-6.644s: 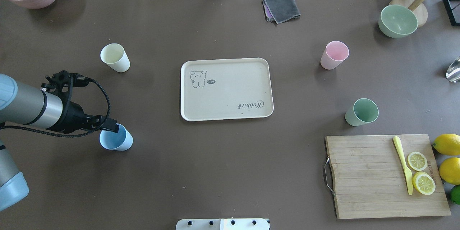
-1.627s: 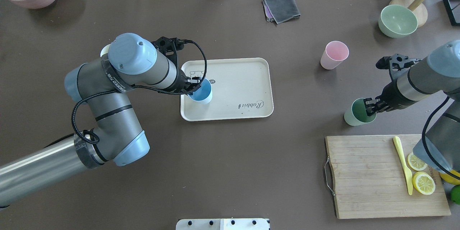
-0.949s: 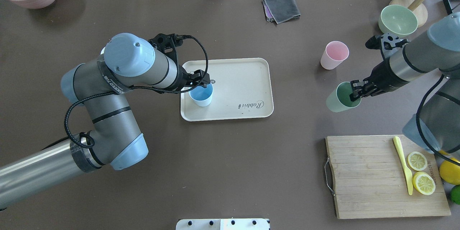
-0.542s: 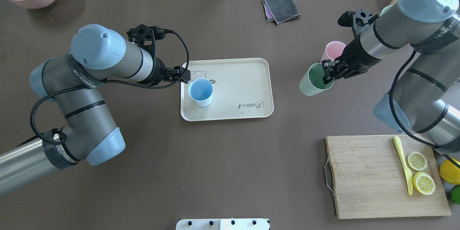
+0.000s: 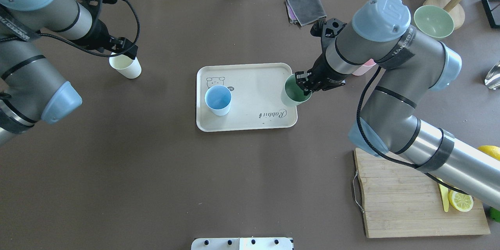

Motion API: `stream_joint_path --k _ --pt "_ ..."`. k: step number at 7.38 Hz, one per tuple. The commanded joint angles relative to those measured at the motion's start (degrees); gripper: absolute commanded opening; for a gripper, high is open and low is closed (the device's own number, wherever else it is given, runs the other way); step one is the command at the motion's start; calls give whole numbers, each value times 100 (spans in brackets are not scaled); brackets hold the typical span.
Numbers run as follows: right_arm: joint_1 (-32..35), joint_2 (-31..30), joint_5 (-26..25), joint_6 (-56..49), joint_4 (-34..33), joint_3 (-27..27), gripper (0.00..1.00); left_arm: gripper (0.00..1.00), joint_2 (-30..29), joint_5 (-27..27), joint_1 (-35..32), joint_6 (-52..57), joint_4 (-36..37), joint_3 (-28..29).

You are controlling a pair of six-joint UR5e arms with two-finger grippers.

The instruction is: Place all cups on tray

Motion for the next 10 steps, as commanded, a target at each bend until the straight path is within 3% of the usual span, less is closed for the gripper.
stream_joint_path --k 1,2,3,4,8,9,10 --pt "-317 452 -341 258 34 -462 0 98 217 -175 -564 1048 -116 472" --pt "-422 463 -438 277 60 -543 0 98 270 -220 -695 1076 -570 856" --pt "-501 463 -491 277 69 -631 0 98 480 -455 -705 1024 -1549 1399" --pt "-563 455 -535 277 78 -675 0 98 482 -605 -706 902 -1863 1553" --pt "-581 472 -659 268 95 -904 0 98 394 -668 -662 515 -1858 1537" --pt "-581 472 -659 277 226 -965 16 98 324 -694 -653 375 -1858 1528" --pt "-573 472 -659 442 288 -983 99 98 315 -703 -635 225 -1866 1476"
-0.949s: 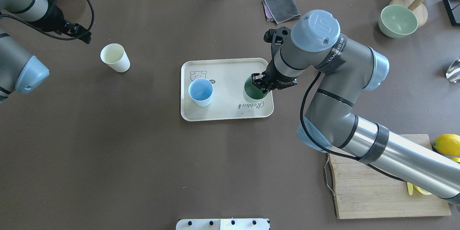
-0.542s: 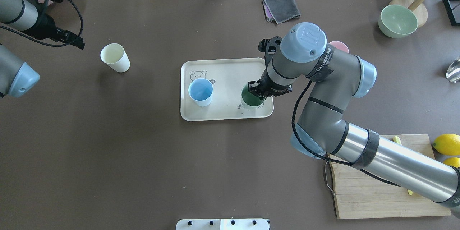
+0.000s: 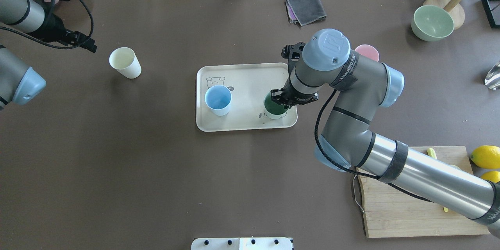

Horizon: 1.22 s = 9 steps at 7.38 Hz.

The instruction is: Place all cups on tray

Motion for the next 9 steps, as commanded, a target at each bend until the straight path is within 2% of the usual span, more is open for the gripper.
stream_joint_path --k 1,3,5,6,8,9 --pt "24 12 -6 400 190 -39 100 98 -42 -284 25 -478 -6 -122" --pt "173 30 73 385 226 22 100 98 -191 -348 347 -1034 -50 -123" --pt "550 13 597 307 174 144 100 95 -200 -156 595 -1132 -85 -70" --pt "709 -5 835 306 130 276 100 87 -191 -137 613 -1193 -85 -61" --pt "894 -32 1092 306 -18 479 100 81 -191 -137 605 -1202 -85 -26" --pt "895 -32 1084 306 -80 514 100 74 -191 -128 605 -1220 -68 -17"
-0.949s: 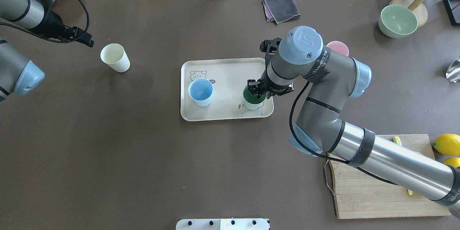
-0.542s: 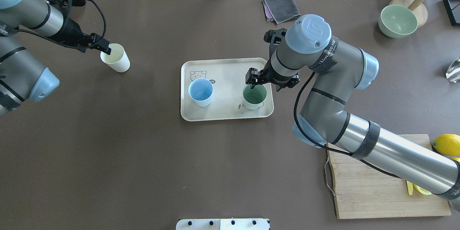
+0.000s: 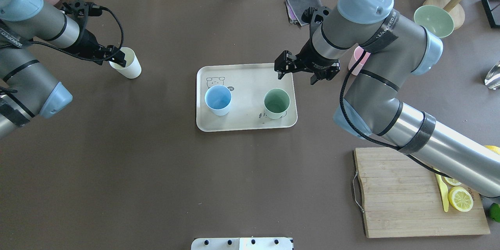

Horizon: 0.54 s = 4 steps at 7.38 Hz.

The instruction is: Place all cups on tray

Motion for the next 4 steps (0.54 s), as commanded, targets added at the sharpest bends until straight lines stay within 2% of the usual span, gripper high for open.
stream_joint_path --k 1,2,3,4 --pt "58 -11 74 -1 -99 75 100 68 1 10 2 -20 22 47" --pt "102 -37 74 -9 -107 119 100 57 -69 10 2 -29 31 143" --pt "146 -98 118 -18 -116 197 100 40 -130 10 10 -29 5 248" --pt "224 -125 171 -18 -116 224 100 14 -183 19 10 -99 -4 301"
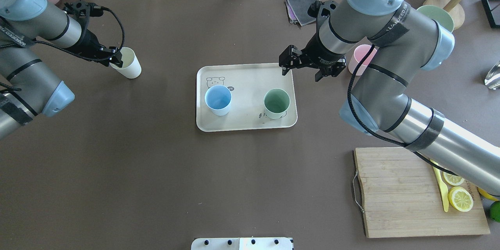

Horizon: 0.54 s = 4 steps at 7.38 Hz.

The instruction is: Place all cups on tray

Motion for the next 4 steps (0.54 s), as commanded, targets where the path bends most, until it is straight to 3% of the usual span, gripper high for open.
stream_joint_path --k 1,4 --pt "161 -72 118 -4 -6 55 100 0 -140 -2 3 -377 -23 152" --pt "363 -203 172 -337 -32 38 100 0 -614 -72 -146 -758 405 83"
